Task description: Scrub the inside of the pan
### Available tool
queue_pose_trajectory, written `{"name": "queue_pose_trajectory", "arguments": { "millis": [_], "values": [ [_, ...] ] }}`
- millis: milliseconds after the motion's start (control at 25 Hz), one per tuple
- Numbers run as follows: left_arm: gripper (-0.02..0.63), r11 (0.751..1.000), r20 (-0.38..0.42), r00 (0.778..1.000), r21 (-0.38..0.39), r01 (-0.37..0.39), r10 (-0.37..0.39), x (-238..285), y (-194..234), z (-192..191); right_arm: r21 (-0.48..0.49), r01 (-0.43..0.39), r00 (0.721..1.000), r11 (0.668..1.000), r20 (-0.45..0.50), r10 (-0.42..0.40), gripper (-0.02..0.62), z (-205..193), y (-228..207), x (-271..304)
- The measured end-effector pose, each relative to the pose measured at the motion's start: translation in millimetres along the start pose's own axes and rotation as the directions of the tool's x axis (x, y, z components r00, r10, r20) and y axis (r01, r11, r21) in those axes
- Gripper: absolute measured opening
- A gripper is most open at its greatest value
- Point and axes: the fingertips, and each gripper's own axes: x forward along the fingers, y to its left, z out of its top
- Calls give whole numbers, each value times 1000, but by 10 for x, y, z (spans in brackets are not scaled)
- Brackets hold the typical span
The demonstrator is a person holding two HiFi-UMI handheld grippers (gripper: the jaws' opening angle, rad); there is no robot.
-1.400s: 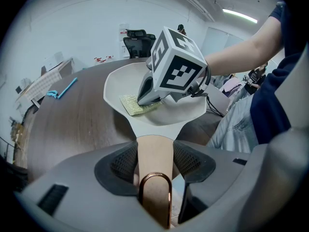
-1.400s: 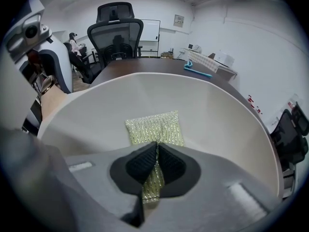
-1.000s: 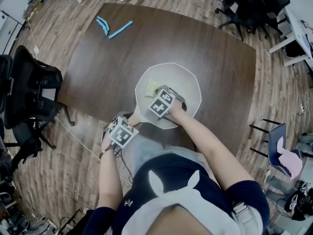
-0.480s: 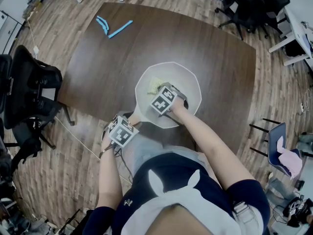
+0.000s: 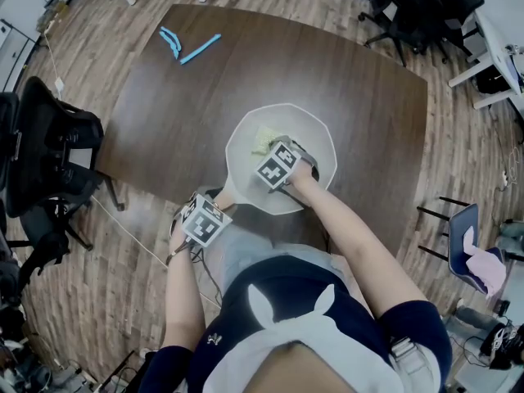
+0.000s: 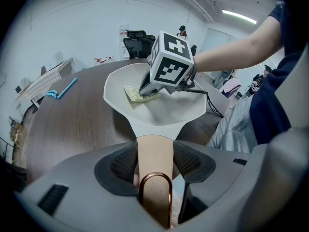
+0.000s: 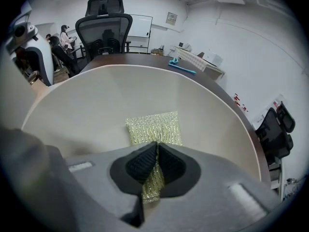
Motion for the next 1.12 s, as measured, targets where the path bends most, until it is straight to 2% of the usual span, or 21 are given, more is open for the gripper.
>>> {"name": "queue_pose_trajectory", "arguments": {
  "millis": [240, 480, 640, 1120],
  "values": [
    [225, 1000, 17, 1000, 13, 2, -2, 39, 1, 4, -28, 37, 999, 999, -31, -37, 10, -92, -61, -13],
    [224, 1000, 4, 1000, -17, -2, 2, -43, 7, 2, -69, 58, 996, 996, -63, -63, 9, -136, -82, -13],
    [225, 1000, 21, 1000, 3, 5, -5, 33, 5, -1, -101, 70, 993, 992, -87, -78, 9, -209, -91, -22],
    [225, 1000, 19, 1000, 0, 1, -1, -5, 4, -15, -114, 51, 984, 992, -167, -70, 9, -348, -87, -87]
  ]
}}
